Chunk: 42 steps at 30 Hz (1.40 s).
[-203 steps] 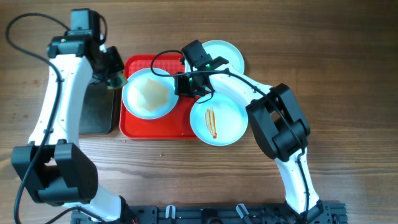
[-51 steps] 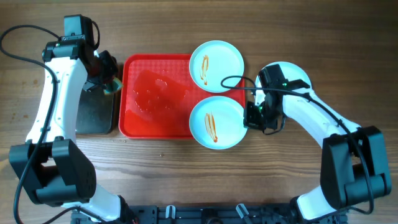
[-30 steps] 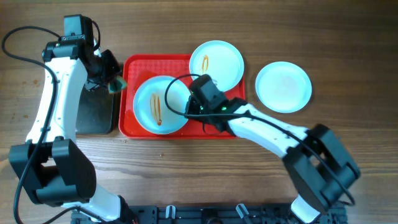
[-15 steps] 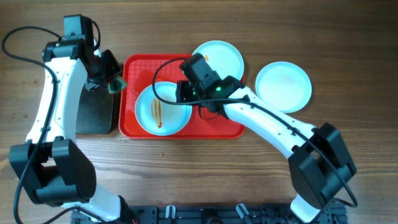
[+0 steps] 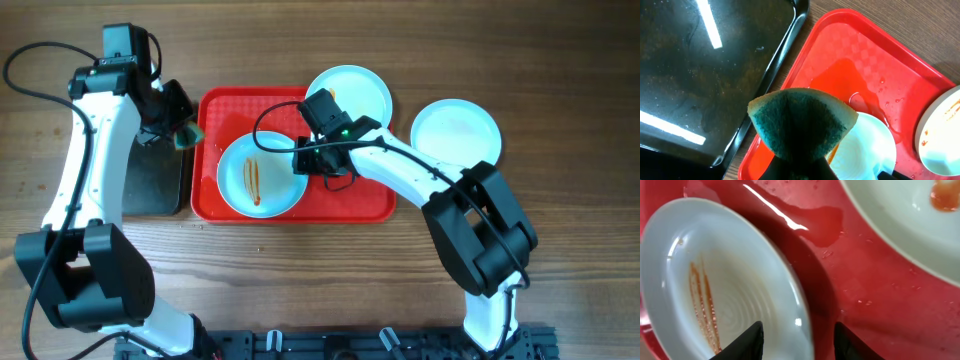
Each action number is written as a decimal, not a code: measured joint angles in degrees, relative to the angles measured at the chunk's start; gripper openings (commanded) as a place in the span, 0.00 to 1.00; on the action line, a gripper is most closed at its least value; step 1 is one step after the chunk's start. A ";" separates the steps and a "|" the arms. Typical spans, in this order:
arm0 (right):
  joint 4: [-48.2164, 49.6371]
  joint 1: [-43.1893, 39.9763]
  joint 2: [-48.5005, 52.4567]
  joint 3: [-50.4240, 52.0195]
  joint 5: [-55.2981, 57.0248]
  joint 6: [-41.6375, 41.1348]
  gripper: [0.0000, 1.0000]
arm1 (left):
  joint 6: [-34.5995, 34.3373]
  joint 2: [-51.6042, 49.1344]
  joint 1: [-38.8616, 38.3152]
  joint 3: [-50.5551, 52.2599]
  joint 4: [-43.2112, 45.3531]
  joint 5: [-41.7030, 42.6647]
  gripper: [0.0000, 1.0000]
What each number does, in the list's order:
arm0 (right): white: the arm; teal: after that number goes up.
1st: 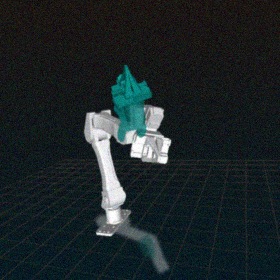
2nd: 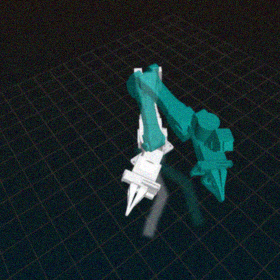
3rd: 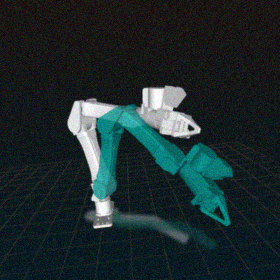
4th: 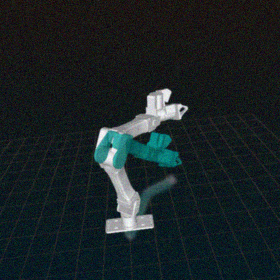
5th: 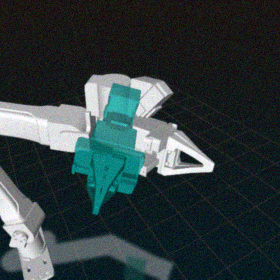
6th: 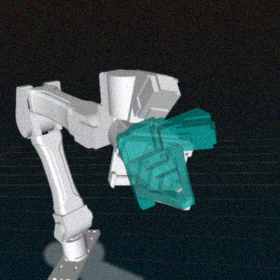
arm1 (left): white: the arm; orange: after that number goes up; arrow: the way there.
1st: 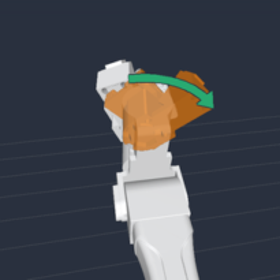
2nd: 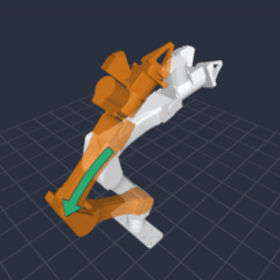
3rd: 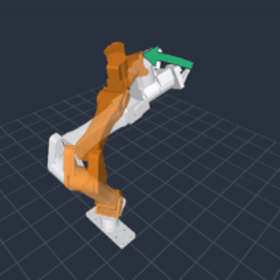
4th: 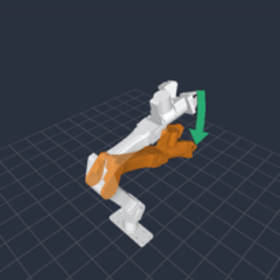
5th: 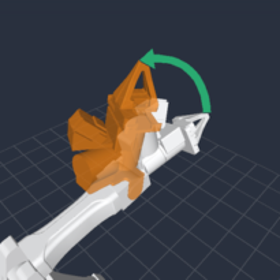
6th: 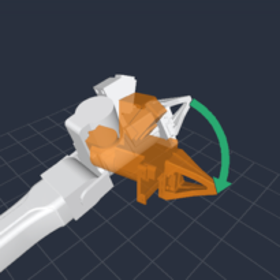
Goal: Clean dirty plates on tray and stack at the side
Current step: 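Grasp the bottom plate's rim with the right gripper and drag it left, then lower the sponge in the left gripper onto the held plate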
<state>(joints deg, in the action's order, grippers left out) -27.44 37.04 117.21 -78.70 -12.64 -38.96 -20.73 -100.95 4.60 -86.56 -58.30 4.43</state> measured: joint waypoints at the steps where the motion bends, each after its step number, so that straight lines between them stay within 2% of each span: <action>1: 0.44 0.00 0.04 0.00 -0.59 -0.33 0.34 | 0.00 0.00 -0.37 0.00 0.02 0.00 0.04; 5: 1.22 0.00 0.90 0.00 -2.64 -1.09 0.23 | 0.31 0.00 -2.95 1.07 0.63 0.02 0.04; 8: 2.51 0.00 1.16 0.00 -3.30 -1.60 0.06 | 1.42 0.00 -4.94 4.83 2.43 0.04 0.04; 9: 3.30 0.00 1.16 0.00 -3.48 -1.75 0.05 | 1.81 0.00 -5.25 6.21 3.32 0.04 0.04; 13: 3.50 0.00 1.16 0.00 -3.45 -2.38 0.04 | 3.63 -0.04 -6.23 12.90 9.11 0.20 0.04; 19: 3.72 0.00 1.16 0.00 -3.45 -2.38 0.04 | 5.14 -0.22 -9.64 24.26 23.06 0.17 0.04; 23: 3.98 0.00 1.16 0.00 -3.45 -2.38 0.04 | 5.68 -0.24 -12.24 28.59 23.65 0.17 0.04; 28: 4.02 0.00 1.16 0.00 -3.45 -2.36 0.04 | 5.70 -0.20 -12.48 29.14 22.75 0.59 0.04; 33: 4.15 0.00 1.16 0.00 -3.45 -2.36 0.04 | 7.52 -0.20 -12.44 29.33 20.17 7.67 0.04; 36: 4.17 -0.02 1.16 0.00 -3.45 -2.36 0.04 | 8.20 -0.20 -12.44 29.99 22.99 10.73 0.04; 39: 4.17 0.00 1.16 0.00 -3.45 -2.36 0.04 | 6.60 -0.20 -12.48 30.23 28.57 8.90 0.04; 42: 4.24 0.00 1.16 0.00 -3.54 -2.36 0.04 | 3.98 -0.20 -12.55 30.23 31.78 1.42 0.04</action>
<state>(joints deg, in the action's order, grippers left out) -23.20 37.04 118.37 -78.70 -16.19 -41.32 -16.75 -101.14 -7.94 -56.34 -26.52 5.85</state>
